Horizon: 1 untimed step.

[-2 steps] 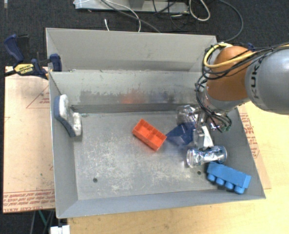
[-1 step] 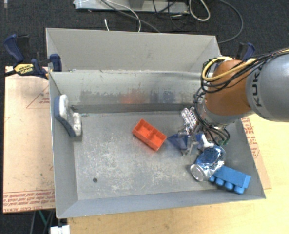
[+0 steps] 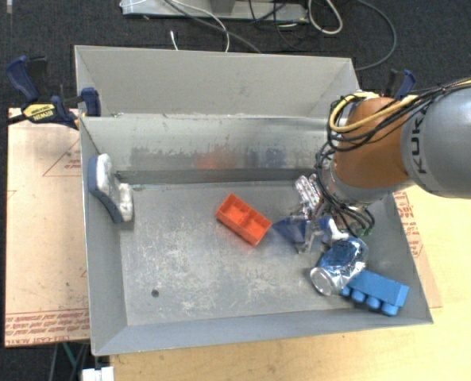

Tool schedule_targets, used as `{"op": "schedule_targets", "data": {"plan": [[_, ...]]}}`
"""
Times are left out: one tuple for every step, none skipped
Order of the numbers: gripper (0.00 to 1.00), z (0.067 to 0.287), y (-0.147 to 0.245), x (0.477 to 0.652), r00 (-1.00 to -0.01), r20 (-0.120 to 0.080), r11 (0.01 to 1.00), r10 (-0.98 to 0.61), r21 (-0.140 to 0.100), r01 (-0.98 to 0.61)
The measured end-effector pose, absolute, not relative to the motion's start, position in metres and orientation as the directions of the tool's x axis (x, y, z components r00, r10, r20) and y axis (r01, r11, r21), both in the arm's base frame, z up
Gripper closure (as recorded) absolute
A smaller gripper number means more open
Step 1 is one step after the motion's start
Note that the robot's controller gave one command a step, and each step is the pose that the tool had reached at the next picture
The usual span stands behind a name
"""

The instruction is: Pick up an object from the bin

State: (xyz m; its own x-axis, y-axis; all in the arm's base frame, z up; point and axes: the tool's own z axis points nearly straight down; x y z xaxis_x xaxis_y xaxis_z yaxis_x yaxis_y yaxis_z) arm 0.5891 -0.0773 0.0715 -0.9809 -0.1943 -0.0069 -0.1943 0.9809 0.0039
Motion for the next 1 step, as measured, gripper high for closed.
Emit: {"op": "schedule_targets", "data": {"plan": [[1.00,0.1720,-0.0743,0.6072,-0.977,-0.016,0.977,-0.212,0.002,-0.212]]}}
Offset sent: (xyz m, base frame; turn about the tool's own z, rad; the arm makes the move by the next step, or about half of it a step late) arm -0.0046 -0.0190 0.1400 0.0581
